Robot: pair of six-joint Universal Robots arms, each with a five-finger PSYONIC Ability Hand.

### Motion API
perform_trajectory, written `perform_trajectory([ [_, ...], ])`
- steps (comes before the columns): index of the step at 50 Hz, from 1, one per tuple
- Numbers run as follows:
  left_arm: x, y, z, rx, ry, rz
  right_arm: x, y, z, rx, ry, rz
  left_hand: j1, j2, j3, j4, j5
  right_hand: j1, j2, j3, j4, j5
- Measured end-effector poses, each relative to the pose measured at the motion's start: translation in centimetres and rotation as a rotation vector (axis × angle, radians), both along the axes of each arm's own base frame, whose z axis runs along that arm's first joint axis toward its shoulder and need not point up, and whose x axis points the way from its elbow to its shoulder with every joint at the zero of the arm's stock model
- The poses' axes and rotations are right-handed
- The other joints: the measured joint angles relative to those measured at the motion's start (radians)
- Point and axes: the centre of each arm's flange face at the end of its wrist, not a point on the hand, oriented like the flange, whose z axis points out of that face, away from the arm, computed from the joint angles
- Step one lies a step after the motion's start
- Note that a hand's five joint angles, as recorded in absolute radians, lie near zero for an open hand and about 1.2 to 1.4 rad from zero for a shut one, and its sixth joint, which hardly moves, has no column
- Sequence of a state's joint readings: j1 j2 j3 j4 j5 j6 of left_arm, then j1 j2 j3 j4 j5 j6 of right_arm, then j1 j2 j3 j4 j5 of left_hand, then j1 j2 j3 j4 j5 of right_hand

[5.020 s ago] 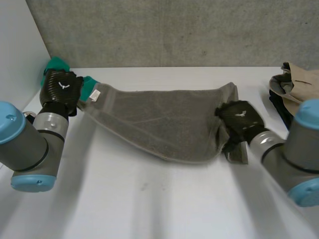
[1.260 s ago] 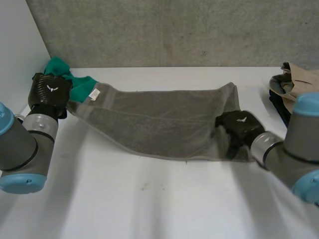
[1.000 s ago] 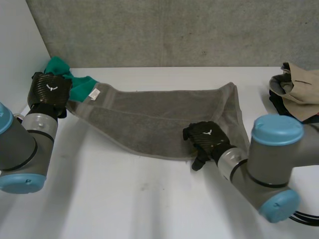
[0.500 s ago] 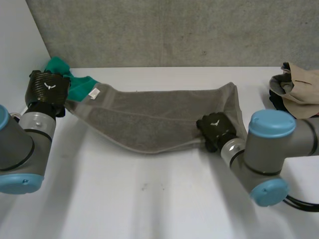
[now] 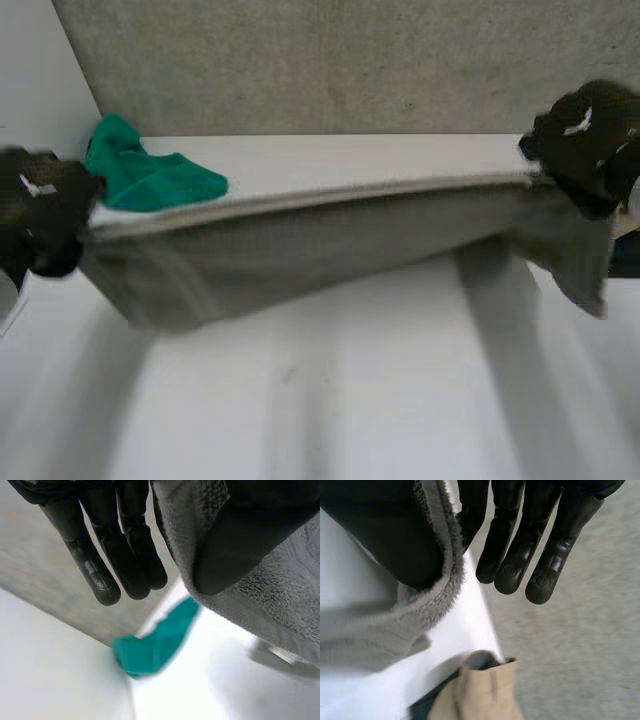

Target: Fold the laundry.

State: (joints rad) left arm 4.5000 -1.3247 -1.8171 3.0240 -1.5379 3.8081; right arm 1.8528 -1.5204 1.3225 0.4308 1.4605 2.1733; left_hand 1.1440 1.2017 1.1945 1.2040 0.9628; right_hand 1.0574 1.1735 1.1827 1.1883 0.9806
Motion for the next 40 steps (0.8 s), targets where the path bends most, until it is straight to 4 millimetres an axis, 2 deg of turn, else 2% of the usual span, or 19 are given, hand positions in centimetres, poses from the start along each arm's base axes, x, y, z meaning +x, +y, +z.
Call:
perform_trajectory([
  [1,-0.1,0.0,-0.5,0.029,-0.013,-0.010,0.0,0.0,-0.2,0.009,0.004,0.001,0.000,0.000,0.000,0.000,0.000,0.000,0.000,0.000,0.000,0.000],
  [5,-0.6,-1.0,-3.2,0.140,-0.068,-0.042,0.6,-1.3,-4.3,0.159,0.078,0.012,0.000,0.000,0.000,0.000,0.000,0.000,0.000,0.000,0.000,0.000],
  [9,-1.6,-4.7,-6.0,0.182,-0.105,-0.057,1.2,-4.1,-8.6,0.253,0.156,-0.004,0.000,0.000,0.001,0.000,0.000,0.000,0.000,0.000,0.000,0.000],
  [13,-3.1,-9.6,-6.8,0.097,-0.107,-0.042,1.8,-7.7,-10.0,0.185,0.169,-0.058,0.000,0.000,0.001,0.000,0.000,0.000,0.000,0.000,0.000,0.000],
  [14,-3.3,-10.1,-6.8,0.083,-0.106,-0.038,2.0,-8.5,-10.0,0.156,0.163,-0.069,0.000,0.000,0.001,0.000,0.000,0.000,0.000,0.000,0.000,0.000],
  [15,-4.0,-12.3,-6.3,0.011,-0.098,-0.022,2.3,-10.0,-9.6,0.083,0.144,-0.088,0.000,0.001,0.001,0.000,0.000,0.010,0.000,0.000,0.000,0.000],
  [17,-4.8,-14.4,-5.3,-0.077,-0.082,0.000,3.1,-12.1,-8.4,-0.055,0.098,-0.109,0.000,0.001,0.001,0.000,0.000,0.019,0.000,0.000,0.000,0.000],
  [19,-6.0,-17.3,-2.5,-0.252,-0.038,0.035,4.2,-14.4,-5.8,-0.274,0.015,-0.121,0.000,0.001,0.001,0.001,0.000,0.024,0.000,0.000,0.000,0.000],
  [20,-6.0,-17.3,-2.5,-0.252,-0.038,0.035,4.2,-14.4,-5.8,-0.274,0.015,-0.121,0.000,0.001,0.001,0.001,0.000,0.024,0.000,0.000,0.000,0.000],
  [21,-6.6,-18.9,0.5,-0.409,0.012,0.062,5.3,-15.4,-2.7,-0.481,-0.071,-0.119,0.000,0.001,0.001,0.001,0.000,0.024,0.000,0.000,0.000,0.000],
  [22,-6.8,-19.4,1.6,-0.465,0.031,0.070,5.6,-15.6,-1.6,-0.546,-0.099,-0.117,0.000,0.001,0.001,0.001,0.000,0.024,0.000,0.000,0.000,0.000],
  [24,-7.0,-19.9,4.0,-0.583,0.075,0.085,6.1,-15.6,0.6,-0.669,-0.153,-0.108,0.000,0.001,0.001,0.001,0.000,0.024,0.000,0.000,0.000,0.000],
  [26,-7.2,-19.8,7.5,-0.752,0.141,0.099,6.7,-14.9,3.4,-0.817,-0.219,-0.086,0.000,0.001,0.001,0.001,0.000,0.025,0.000,0.000,0.000,0.000],
  [30,-7.3,-18.3,10.2,-0.876,0.196,0.093,7.3,-13.1,5.2,-0.898,-0.257,-0.036,0.000,0.001,0.001,0.001,0.000,0.030,0.000,0.000,0.000,0.000],
  [32,-7.3,-17.7,10.0,-0.872,0.196,0.087,7.4,-12.5,5.0,-0.883,-0.254,-0.020,0.000,0.001,0.001,0.001,0.000,0.030,0.000,0.000,0.000,0.000],
  [37,-7.2,-16.5,7.5,-0.783,0.169,0.071,7.6,-11.4,2.8,-0.774,-0.223,0.016,0.000,0.001,0.001,0.001,0.000,0.030,0.000,0.000,0.000,0.000],
  [38,-6.9,-16.1,5.0,-0.705,0.145,0.066,7.5,-11.1,0.7,-0.684,-0.200,0.034,0.000,0.001,0.001,0.001,0.000,0.030,0.000,0.000,0.000,0.000],
  [39,-6.9,-16.1,5.0,-0.705,0.145,0.066,7.5,-11.1,0.7,-0.684,-0.200,0.034,0.000,0.001,0.001,0.001,0.000,0.030,0.000,0.000,0.000,0.000],
  [40,-6.5,-15.7,2.5,-0.629,0.125,0.066,7.3,-10.7,-1.6,-0.583,-0.180,0.053,0.000,0.001,0.001,0.001,0.000,0.030,0.000,0.000,0.000,0.000],
])
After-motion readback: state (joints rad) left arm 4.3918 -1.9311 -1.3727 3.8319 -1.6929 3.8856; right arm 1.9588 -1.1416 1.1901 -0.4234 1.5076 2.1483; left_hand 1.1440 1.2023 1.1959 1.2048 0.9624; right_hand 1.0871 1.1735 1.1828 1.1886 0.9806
